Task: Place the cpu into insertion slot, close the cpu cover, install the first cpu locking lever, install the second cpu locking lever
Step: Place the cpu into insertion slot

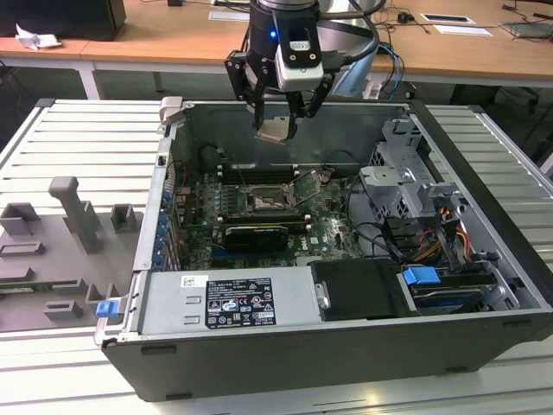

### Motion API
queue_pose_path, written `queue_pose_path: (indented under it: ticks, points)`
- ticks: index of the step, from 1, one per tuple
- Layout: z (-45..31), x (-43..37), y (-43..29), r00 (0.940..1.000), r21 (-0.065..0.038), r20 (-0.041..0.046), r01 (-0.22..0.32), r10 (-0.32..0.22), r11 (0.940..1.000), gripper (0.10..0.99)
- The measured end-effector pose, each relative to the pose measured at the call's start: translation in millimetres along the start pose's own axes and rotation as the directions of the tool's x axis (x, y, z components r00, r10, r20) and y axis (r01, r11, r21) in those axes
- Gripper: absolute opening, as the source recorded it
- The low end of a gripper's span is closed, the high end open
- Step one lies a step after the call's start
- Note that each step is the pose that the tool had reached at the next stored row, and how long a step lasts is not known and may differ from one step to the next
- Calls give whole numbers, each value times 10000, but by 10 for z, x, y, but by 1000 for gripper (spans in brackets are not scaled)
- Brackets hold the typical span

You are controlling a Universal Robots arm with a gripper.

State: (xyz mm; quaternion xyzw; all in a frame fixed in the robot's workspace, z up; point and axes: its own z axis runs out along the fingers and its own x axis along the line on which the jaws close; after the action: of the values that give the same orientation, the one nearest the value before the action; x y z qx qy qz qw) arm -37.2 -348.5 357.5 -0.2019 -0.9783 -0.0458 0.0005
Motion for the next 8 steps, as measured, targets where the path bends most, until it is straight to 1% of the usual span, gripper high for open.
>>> queue_pose_path:
  ticks: [8]
  points:
    - [6,0,-1,9998,-4,18,-207,207,9998,529]
